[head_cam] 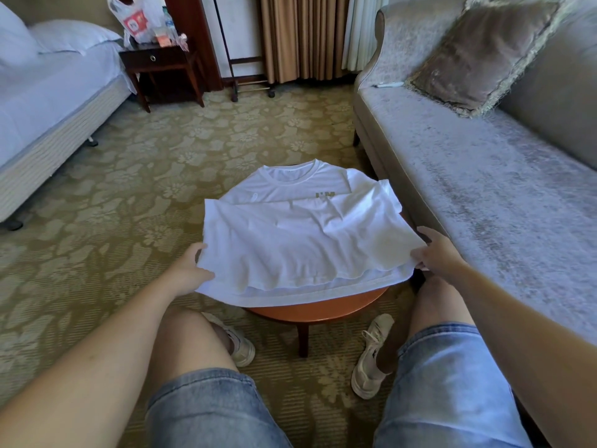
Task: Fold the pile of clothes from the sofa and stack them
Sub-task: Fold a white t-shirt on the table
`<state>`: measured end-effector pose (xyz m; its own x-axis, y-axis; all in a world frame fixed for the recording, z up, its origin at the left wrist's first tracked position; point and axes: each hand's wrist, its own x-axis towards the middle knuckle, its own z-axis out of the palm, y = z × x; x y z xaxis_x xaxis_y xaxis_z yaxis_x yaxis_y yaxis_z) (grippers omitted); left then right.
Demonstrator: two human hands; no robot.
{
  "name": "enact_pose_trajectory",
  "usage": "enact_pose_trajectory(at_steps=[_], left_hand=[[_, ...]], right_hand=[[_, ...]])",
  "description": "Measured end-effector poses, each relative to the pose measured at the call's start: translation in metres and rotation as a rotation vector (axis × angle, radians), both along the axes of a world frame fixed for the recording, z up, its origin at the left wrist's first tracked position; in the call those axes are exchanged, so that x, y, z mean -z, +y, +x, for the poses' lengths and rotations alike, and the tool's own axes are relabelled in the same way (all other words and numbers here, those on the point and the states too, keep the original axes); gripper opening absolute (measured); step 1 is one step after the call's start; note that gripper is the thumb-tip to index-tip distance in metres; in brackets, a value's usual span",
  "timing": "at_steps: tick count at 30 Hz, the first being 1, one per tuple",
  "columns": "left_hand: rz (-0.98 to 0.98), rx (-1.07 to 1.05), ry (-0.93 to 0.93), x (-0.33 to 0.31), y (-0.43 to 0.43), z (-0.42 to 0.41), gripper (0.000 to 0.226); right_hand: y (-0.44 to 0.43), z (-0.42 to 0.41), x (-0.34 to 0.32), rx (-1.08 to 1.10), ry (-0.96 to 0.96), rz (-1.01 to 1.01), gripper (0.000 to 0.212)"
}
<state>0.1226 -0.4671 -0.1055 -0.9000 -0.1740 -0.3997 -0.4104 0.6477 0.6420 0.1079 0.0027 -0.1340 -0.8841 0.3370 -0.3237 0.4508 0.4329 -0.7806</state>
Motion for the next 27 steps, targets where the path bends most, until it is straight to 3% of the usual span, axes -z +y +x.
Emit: enact_pose_trajectory(at_steps=[2, 4, 6, 9, 13, 20, 27], left_hand=[[-0.047, 0.014, 0.071, -0.003, -0.002, 0.005, 0.022], [0.014, 0.013, 0.099, -0.004, -0.003, 0.008, 0.012], [0.12, -0.019, 0.087, -0.008, -0.001, 0.011, 0.008], [0.2, -0.025, 0.039, -0.014, 0.005, 0.015, 0.023], [0.174, -0.001, 0.065, -0.019, 0.012, 0.016, 0.04], [0.056, 0.005, 0.195, -0.017, 0.011, 0.013, 0.025], [0.057, -0.077, 0.329, -0.013, 0.013, 0.02, 0.018]], right_hand=[[0.0, 0.006, -0.007, 0.044, 0.092, 0.007, 0.041], [0.001, 0.01, -0.012, 0.061, 0.147, -0.051, 0.023], [0.002, 0.013, -0.015, 0.036, 0.144, -0.092, 0.025], [0.004, 0.016, -0.018, -0.012, 0.124, -0.101, 0.04], [0.008, 0.02, -0.018, -0.022, 0.148, -0.133, 0.043], [0.011, 0.027, -0.012, 0.132, 0.284, -0.147, 0.022], [0.012, 0.031, -0.006, 0.16, 0.315, -0.153, 0.016]])
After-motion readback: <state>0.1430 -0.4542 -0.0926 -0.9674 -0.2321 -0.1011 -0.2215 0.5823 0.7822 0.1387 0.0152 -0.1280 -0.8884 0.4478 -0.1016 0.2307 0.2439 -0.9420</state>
